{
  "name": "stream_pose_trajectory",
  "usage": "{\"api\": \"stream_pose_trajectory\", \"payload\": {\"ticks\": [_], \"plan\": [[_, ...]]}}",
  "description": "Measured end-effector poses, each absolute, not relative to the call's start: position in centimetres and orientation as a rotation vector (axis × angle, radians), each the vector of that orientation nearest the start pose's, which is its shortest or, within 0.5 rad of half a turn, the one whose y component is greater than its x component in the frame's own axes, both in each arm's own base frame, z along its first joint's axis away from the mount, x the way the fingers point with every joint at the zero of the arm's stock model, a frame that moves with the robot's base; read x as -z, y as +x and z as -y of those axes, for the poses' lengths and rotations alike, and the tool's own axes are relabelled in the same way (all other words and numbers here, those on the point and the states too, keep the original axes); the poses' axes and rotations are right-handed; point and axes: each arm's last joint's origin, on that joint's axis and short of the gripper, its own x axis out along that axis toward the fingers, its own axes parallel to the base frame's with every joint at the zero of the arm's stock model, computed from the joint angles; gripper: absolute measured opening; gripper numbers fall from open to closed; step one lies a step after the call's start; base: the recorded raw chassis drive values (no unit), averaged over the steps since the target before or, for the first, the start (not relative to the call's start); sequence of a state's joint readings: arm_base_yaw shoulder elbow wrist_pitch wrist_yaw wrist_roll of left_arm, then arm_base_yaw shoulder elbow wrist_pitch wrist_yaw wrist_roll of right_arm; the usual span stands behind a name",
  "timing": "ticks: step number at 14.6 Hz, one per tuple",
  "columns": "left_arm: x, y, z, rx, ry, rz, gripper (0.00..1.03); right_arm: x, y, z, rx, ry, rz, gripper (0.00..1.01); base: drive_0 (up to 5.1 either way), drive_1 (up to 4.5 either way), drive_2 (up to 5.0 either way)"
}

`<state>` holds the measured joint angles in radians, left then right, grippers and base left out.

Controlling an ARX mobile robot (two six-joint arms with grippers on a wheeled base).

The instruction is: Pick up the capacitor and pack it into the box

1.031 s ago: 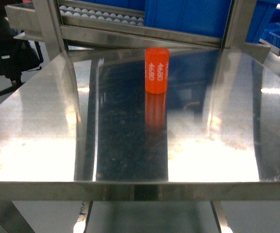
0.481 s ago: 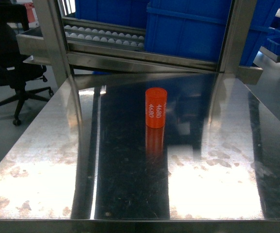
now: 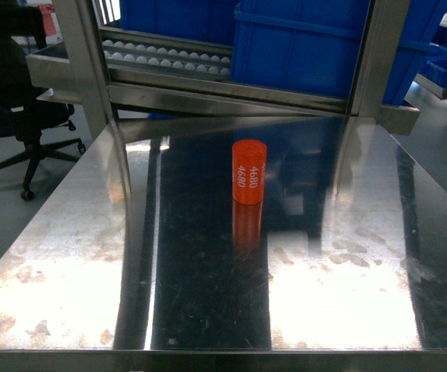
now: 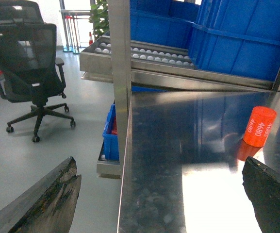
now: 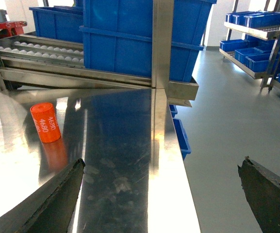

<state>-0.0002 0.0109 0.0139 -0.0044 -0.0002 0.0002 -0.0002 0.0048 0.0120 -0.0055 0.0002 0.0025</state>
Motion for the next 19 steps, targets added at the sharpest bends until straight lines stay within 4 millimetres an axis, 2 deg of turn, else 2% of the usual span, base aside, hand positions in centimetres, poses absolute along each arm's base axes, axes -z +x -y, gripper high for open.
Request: {"api": "stream_pose_trajectory", "payload": {"ticks": [2, 3, 4, 12, 14, 16, 19], "plan": [[-16.6, 9.8, 0.0, -0.005, -0.002, -0.013, 0.98, -16.7, 9.7, 0.0, 0.0, 0.002, 0.002, 0.98, 0.0, 0.0, 0.0], [-16.5, 10.0, 0.2, -0.057, -0.013, -0.162, 0.98, -16.7, 9.7, 0.0, 0.002, 0.003, 0.002, 0.98, 0.0, 0.0, 0.0], [-17.4, 11.5, 0.5, -0.069, -0.026, -0.194, 0.98, -16.7, 9.7, 0.0, 0.0, 0.002, 0.003, 0.98, 0.0, 0.0, 0.0], [-19.9, 15.5, 2.0, -0.004, -0.048, -0.119, 0.98, -16.7, 9.7, 0.0, 0.0, 0.002, 0.002, 0.98, 0.0, 0.0, 0.0], [-21.0, 20.1, 5.0, 0.125, -0.06, -0.1, 0.98, -16.7, 9.7, 0.0, 0.0, 0.002, 0.002, 0.98, 0.0, 0.0, 0.0], [-19.8, 24.6, 8.6, 0.201, -0.045, -0.155, 0.98, -16.7, 9.7, 0.0, 0.0, 0.002, 0.002, 0.98, 0.0, 0.0, 0.0], [-17.0, 29.6, 12.6, 0.272, -0.017, -0.245, 0.98, -16.7, 9.7, 0.0, 0.0, 0.002, 0.002, 0.98, 0.0, 0.0, 0.0]]}}
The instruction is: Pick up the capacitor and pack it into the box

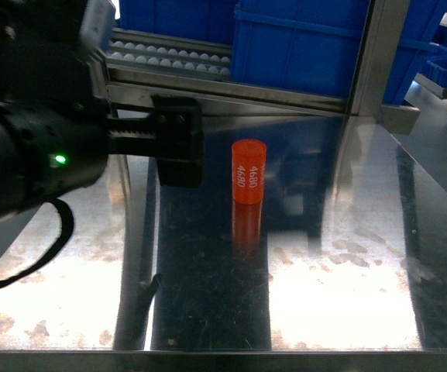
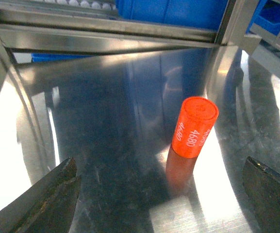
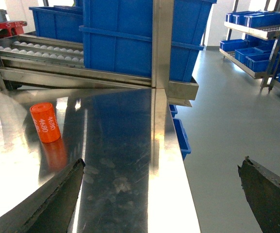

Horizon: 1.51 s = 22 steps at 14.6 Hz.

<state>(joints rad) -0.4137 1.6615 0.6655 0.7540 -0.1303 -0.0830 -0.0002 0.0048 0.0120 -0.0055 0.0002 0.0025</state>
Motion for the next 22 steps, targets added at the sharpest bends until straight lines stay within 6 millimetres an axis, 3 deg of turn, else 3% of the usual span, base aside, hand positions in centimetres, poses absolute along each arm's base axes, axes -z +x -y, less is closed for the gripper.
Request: {"api": "stream_pose_trajectory", "payload": {"ticks": [4, 7, 9, 12, 15, 17, 22], "plan": [[-14.6, 33.4, 16.2, 0.336, 0.02, -0.32, 0.98, -16.7, 9.7, 0.0, 0.0, 0.002, 0.002, 0.98, 0.0, 0.0, 0.0], [-13.0, 35.2, 18.2, 0.363, 0.038, -0.361, 0.98, -16.7, 9.7, 0.0, 0.0, 0.002, 0.002, 0.98, 0.0, 0.0, 0.0], [-11.2, 37.7, 19.6, 0.364, 0.048, -0.395, 0.98, -16.7, 9.7, 0.0, 0.0, 0.002, 0.002, 0.98, 0.0, 0.0, 0.0], [-8.9, 39.8, 20.5, 0.367, 0.042, -0.418, 0.98, -16.7, 9.7, 0.0, 0.0, 0.002, 0.002, 0.98, 0.0, 0.0, 0.0], [-7.8, 42.2, 21.4, 0.351, 0.033, -0.405, 0.98, -16.7, 9.7, 0.0, 0.0, 0.002, 0.002, 0.98, 0.0, 0.0, 0.0], [-7.5, 42.3, 21.5, 0.355, 0.001, -0.418, 0.82, -16.7, 9.7, 0.0, 0.001, 0.002, 0.002, 0.98, 0.0, 0.0, 0.0], [-7.6, 42.6, 21.7, 0.342, -0.017, -0.397, 0.63, -16.7, 9.7, 0.0, 0.0, 0.002, 0.002, 0.98, 0.0, 0.0, 0.0]]}}
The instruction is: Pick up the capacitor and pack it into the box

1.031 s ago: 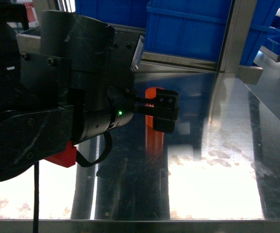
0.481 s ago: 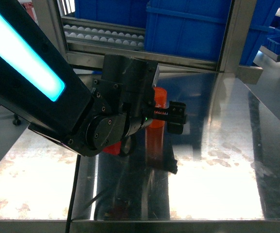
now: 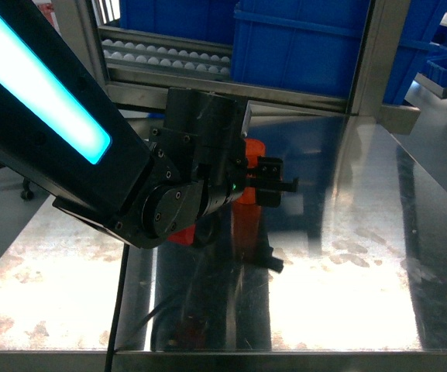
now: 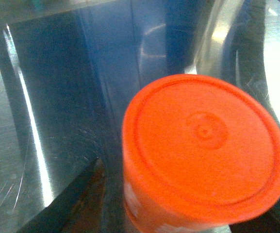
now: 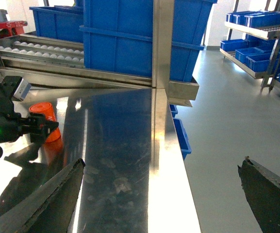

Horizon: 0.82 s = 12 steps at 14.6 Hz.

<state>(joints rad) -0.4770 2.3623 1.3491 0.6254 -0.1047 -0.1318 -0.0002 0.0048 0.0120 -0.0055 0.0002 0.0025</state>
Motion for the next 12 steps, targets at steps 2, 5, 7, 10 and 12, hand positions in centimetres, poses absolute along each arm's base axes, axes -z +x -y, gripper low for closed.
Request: {"api": "stream_pose_trajectory", "payload": {"ticks": [2, 5, 7, 10, 12], "plan": [[-7.7, 42.6, 21.8, 0.342, -0.016, -0.396, 0.48, -16.7, 9.7, 0.0, 0.0, 0.002, 0.002, 0.98, 0.0, 0.0, 0.0], [-8.3, 41.9, 21.6, 0.337, -0.012, -0.41, 0.45, -16.7, 9.7, 0.0, 0.0, 0.002, 0.002, 0.98, 0.0, 0.0, 0.0], [-10.7, 40.2, 19.7, 0.286, -0.008, -0.402, 0.45, -16.7, 9.7, 0.0, 0.0, 0.002, 0.002, 0.98, 0.0, 0.0, 0.0], [-18.0, 36.0, 14.6, 0.172, -0.057, -0.213, 0.44, -16.7, 9.7, 0.0, 0.0, 0.002, 0.002, 0.98, 0.0, 0.0, 0.0], [-20.4, 30.7, 11.1, 0.095, -0.045, -0.148, 0.44, -16.7, 9.7, 0.0, 0.0, 0.002, 0.002, 0.98, 0.0, 0.0, 0.0]]}}
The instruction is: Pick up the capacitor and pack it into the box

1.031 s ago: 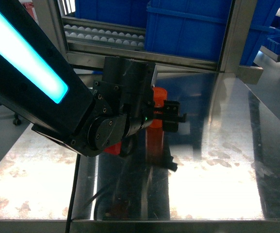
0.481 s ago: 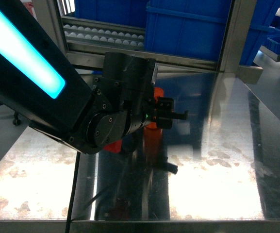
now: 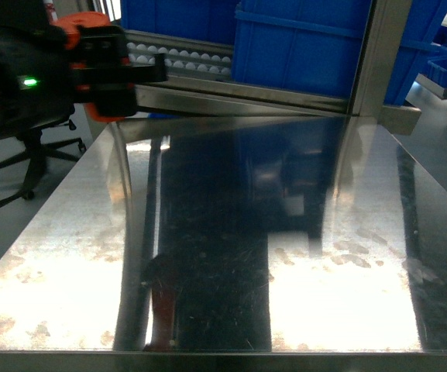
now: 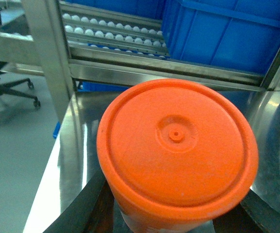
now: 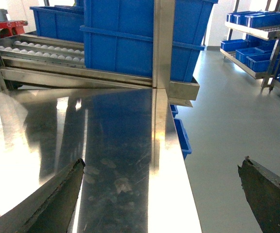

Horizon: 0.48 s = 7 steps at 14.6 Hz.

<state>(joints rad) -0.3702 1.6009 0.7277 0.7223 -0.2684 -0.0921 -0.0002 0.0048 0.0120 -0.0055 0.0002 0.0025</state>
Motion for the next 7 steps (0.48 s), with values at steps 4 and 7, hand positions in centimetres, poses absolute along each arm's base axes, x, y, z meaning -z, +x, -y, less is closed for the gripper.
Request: {"api": "stream_pose_trajectory", "payload": {"ticks": [4, 7], "plan": [[-21.5, 17.5, 7.4, 0.052, 0.071, -0.095, 0.44, -16.7, 9.7, 0.0, 0.001, 0.002, 0.002, 0.98, 0.0, 0.0, 0.0], [-24.0, 12.0, 5.4, 0.067, 0.007, 0.035, 0.44, -16.7, 9.7, 0.0, 0.0, 0.002, 0.002, 0.98, 0.0, 0.0, 0.0]]}}
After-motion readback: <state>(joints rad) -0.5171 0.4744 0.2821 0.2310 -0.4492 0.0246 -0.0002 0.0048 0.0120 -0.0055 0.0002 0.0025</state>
